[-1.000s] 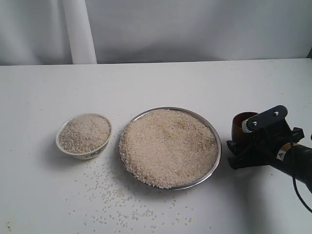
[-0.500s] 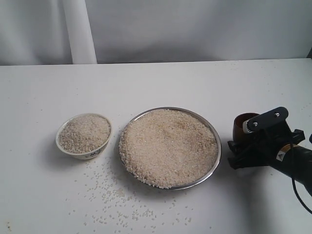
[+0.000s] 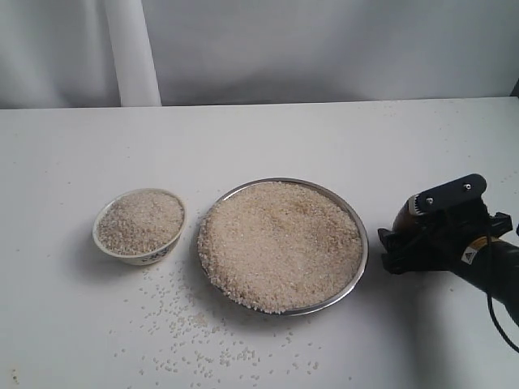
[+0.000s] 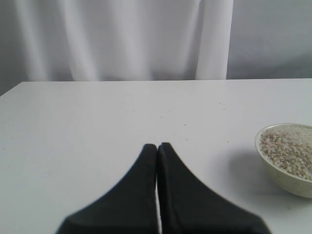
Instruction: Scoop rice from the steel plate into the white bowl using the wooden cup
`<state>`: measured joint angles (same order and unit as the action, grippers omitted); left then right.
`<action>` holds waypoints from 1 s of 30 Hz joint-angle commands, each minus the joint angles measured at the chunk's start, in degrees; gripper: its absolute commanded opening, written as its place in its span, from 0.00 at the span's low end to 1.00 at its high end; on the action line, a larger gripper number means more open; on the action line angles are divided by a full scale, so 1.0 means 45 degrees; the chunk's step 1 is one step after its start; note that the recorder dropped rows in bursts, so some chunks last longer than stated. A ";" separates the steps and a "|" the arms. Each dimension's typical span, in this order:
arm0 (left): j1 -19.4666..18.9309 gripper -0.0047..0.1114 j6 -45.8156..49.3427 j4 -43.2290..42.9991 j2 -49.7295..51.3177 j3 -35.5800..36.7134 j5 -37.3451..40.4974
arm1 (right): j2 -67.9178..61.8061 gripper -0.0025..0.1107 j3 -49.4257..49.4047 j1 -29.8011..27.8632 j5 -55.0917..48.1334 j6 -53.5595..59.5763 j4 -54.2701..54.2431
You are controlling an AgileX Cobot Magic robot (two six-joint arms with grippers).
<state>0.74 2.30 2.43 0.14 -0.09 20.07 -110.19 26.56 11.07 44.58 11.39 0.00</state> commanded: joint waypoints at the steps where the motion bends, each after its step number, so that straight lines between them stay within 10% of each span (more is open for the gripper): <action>1: 0.0033 0.04 -0.0049 -0.0006 -0.0032 0.0021 -0.0073 | 0.0003 0.83 -0.0022 -0.0081 0.0263 -0.0060 -0.0141; 22: 0.0033 0.04 -0.0049 -0.0006 -0.0032 0.0021 -0.0073 | 0.6106 0.80 -0.0022 -0.0052 -0.2128 -0.0853 -0.0149; 30: 0.0033 0.04 -0.0049 -0.0006 -0.0032 0.0021 -0.0073 | 0.9645 0.28 -0.0022 -0.0052 -0.3773 -0.2164 0.0138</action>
<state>0.74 2.30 2.43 0.14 -0.09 20.07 -70.48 26.43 11.07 30.62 3.61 0.00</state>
